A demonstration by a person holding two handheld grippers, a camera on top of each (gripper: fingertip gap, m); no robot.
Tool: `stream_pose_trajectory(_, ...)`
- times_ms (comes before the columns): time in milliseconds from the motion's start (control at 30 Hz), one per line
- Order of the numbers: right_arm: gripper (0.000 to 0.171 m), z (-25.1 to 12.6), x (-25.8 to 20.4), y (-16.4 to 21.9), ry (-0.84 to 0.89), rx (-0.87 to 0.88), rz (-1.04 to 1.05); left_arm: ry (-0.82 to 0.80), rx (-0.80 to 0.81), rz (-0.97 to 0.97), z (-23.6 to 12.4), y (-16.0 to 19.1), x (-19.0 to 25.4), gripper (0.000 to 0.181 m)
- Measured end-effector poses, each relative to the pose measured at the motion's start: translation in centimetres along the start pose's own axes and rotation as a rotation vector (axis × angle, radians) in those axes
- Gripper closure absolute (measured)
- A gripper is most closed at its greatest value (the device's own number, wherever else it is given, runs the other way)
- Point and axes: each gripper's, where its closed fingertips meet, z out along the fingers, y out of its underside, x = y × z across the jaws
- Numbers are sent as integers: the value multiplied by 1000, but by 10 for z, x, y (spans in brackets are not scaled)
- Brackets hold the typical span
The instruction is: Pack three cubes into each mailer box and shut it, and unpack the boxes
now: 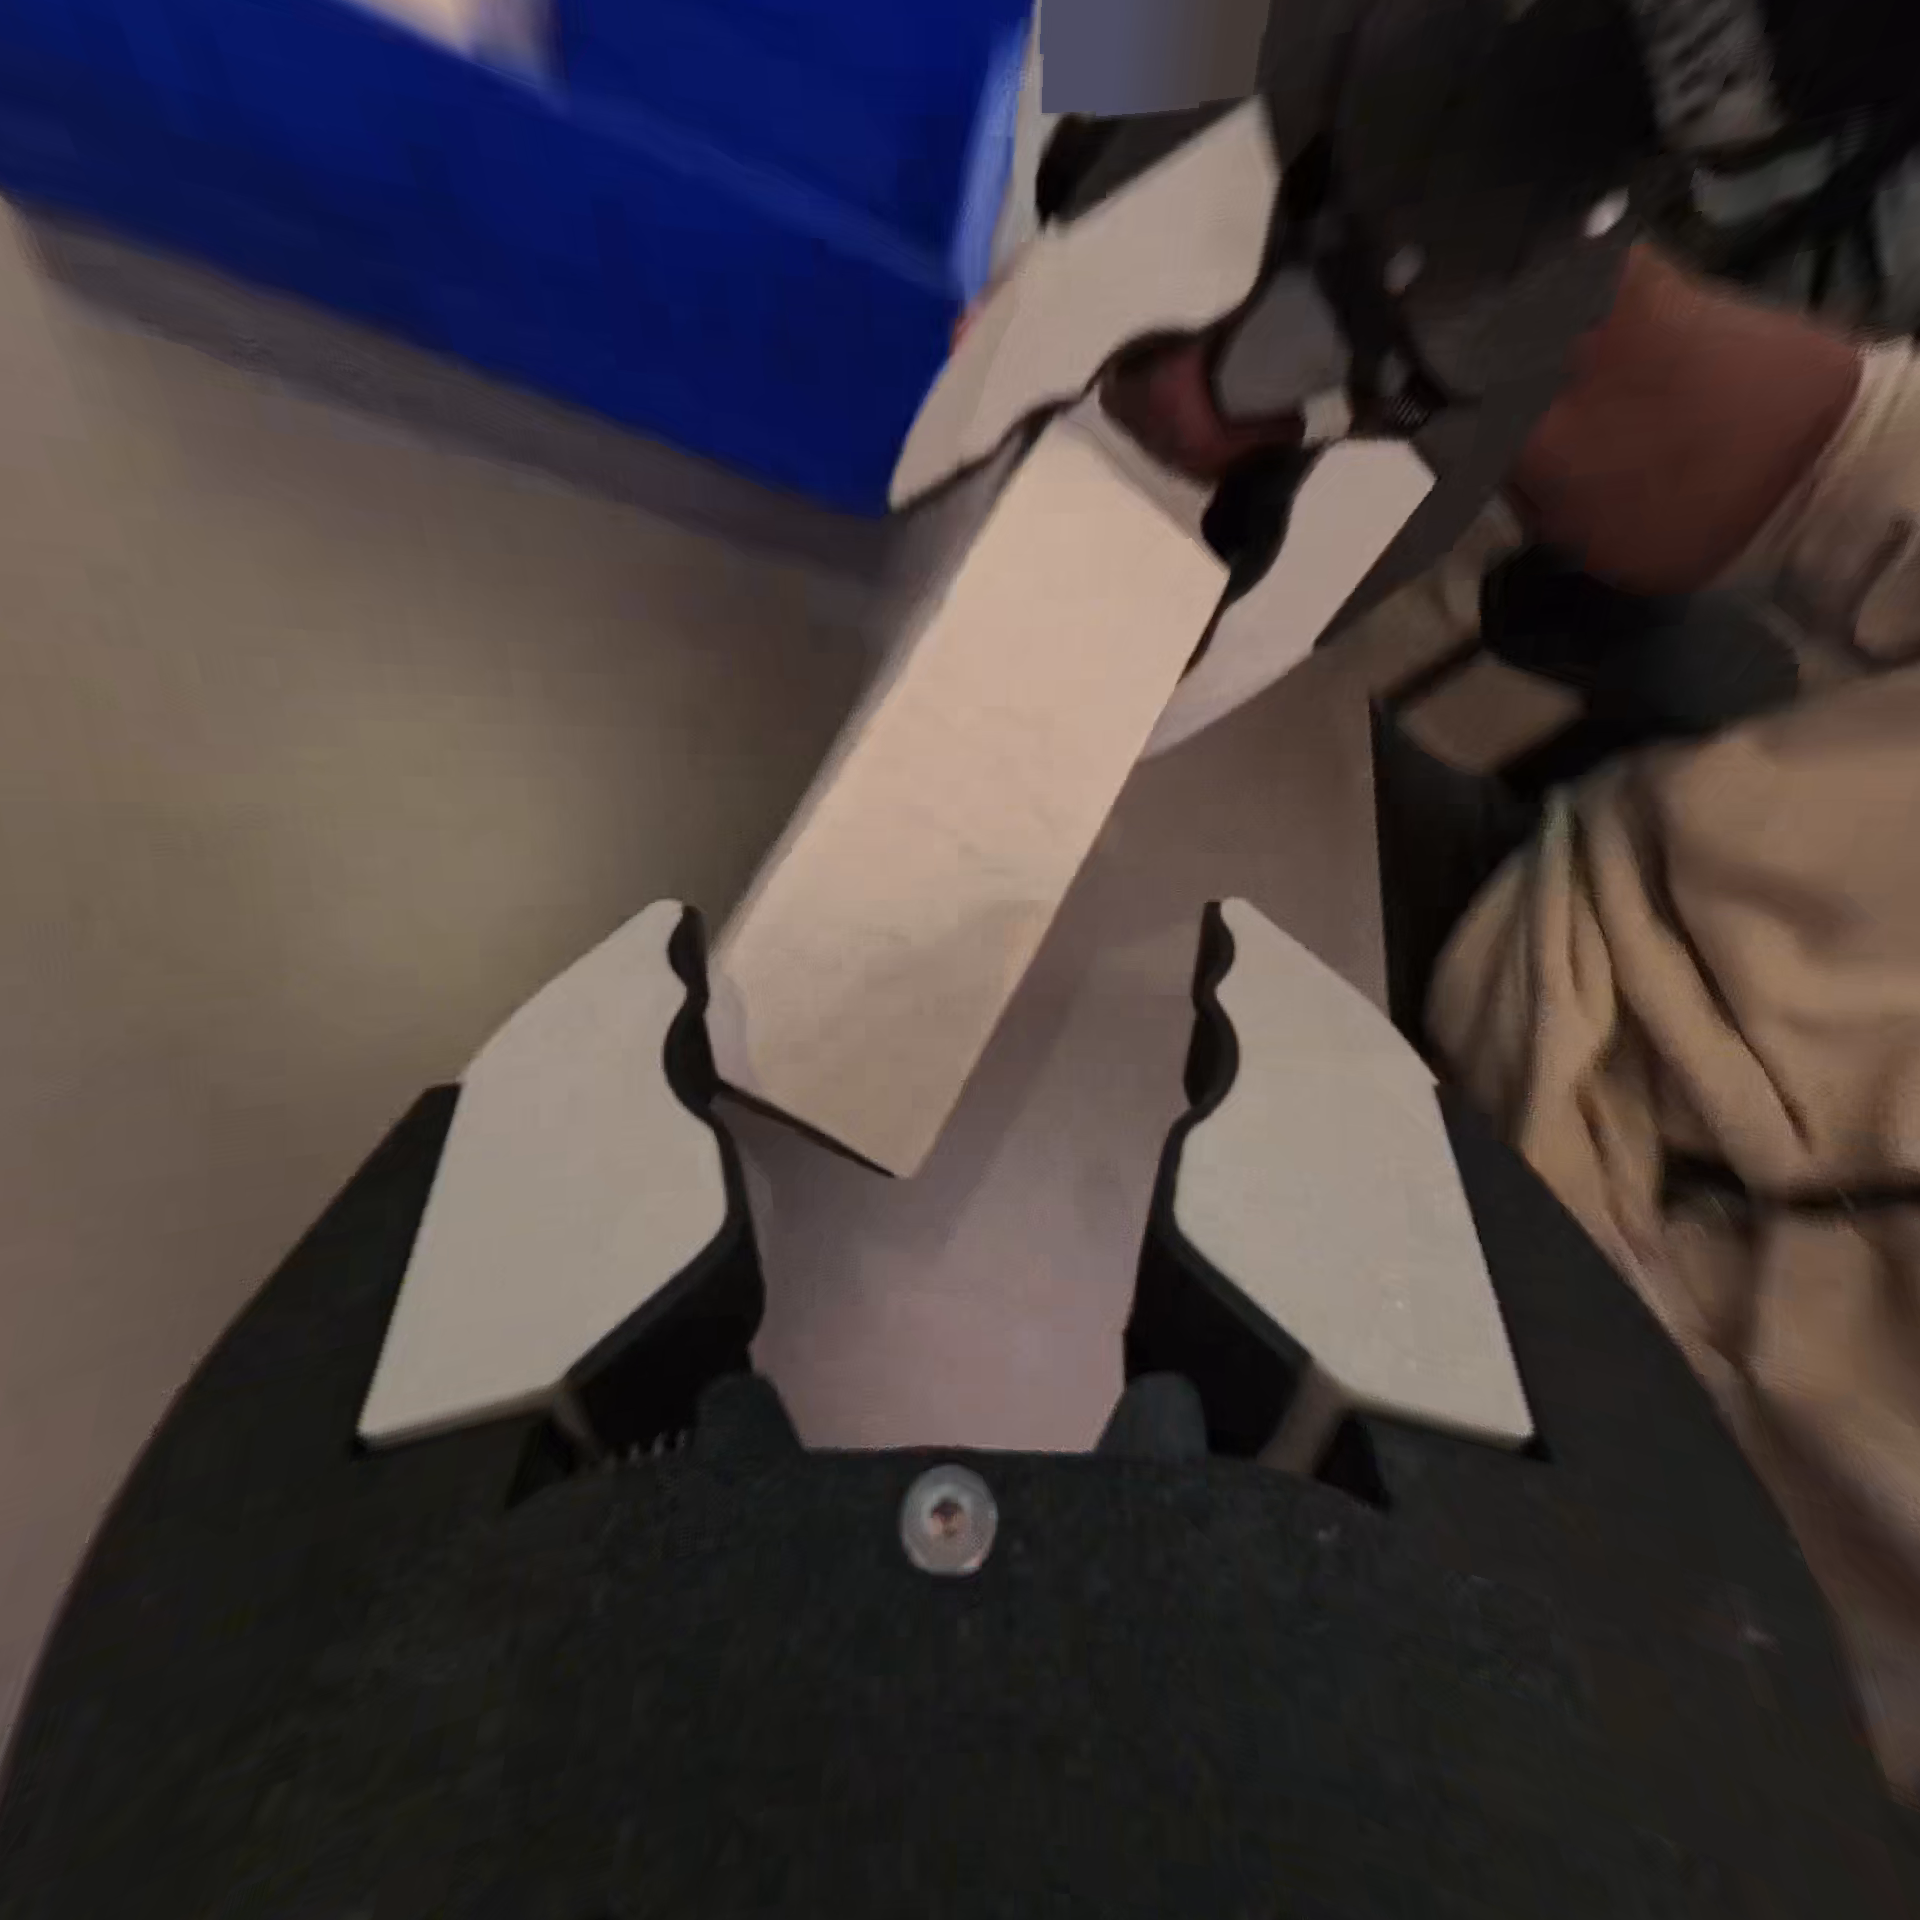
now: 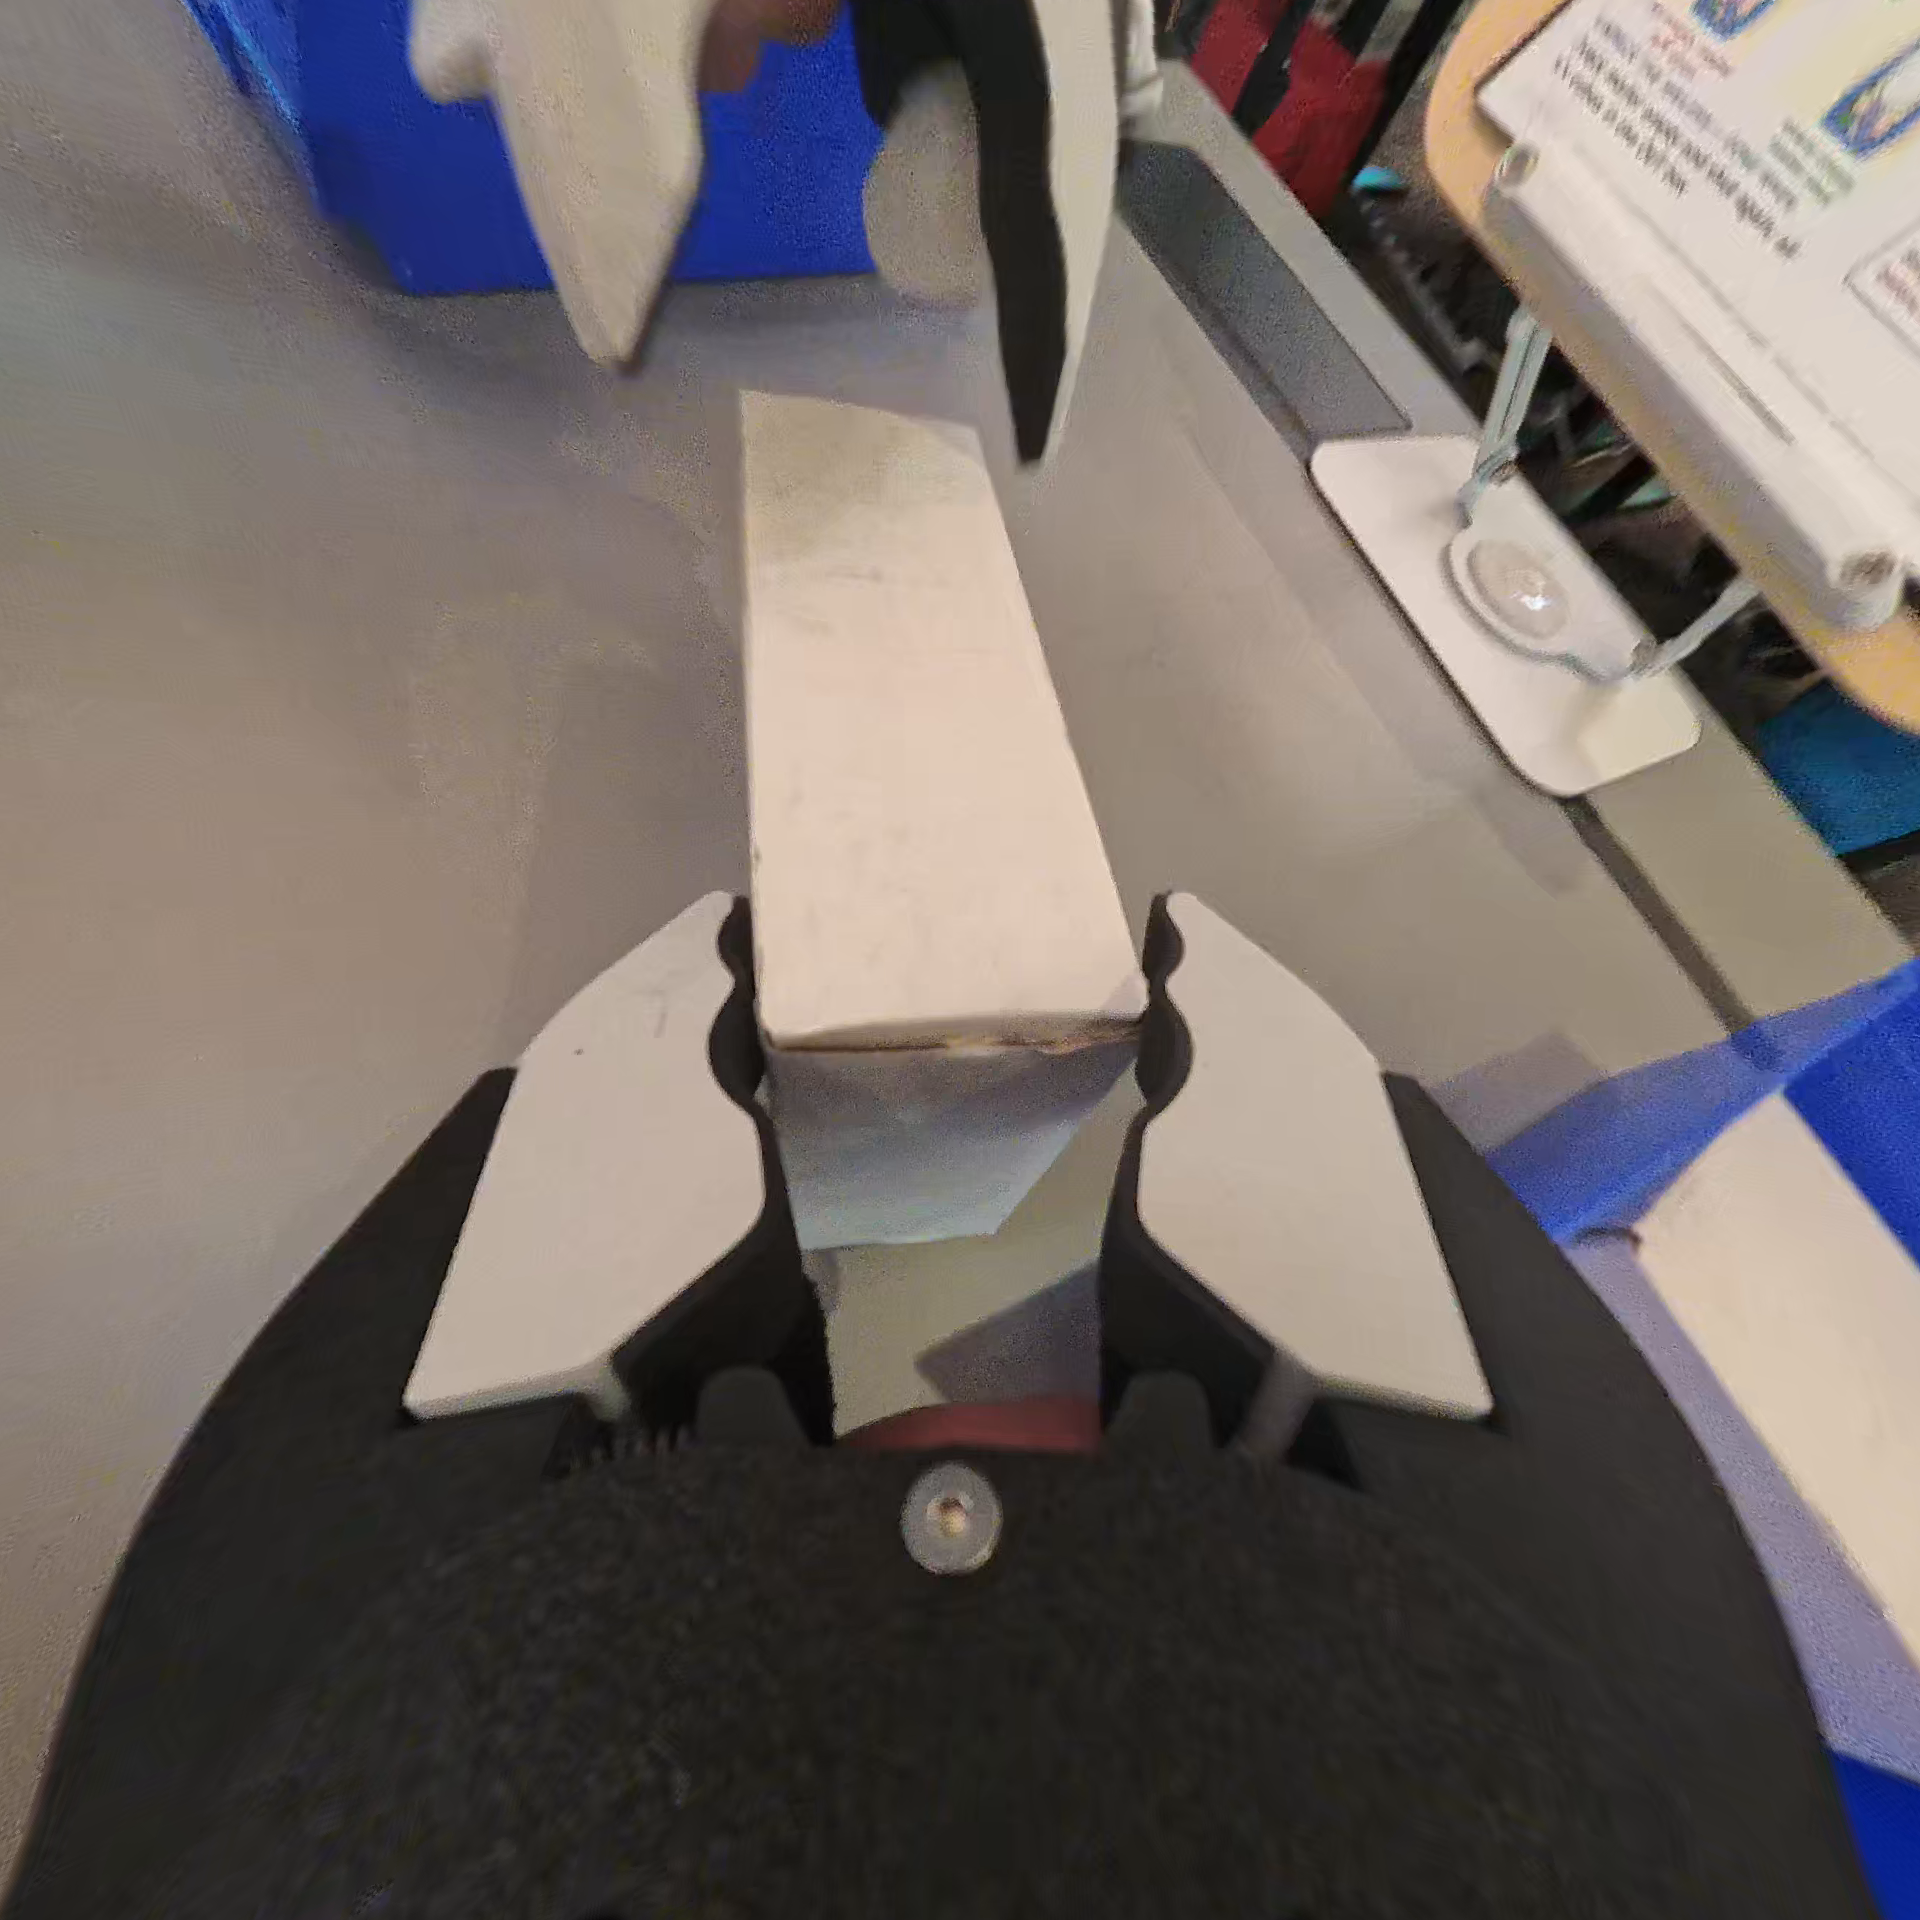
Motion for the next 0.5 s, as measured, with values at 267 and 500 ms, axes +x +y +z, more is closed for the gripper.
stream_pose_trajectory(267, 100, -23, 14, 32, -122, -213, 27, -306, 373, -53, 25, 13, -5, 70)
stream_pose_trajectory(500, 101, -7, 11, 28, -216, -293, -27, -228, 357, 64, 60, 28, -25, 84)
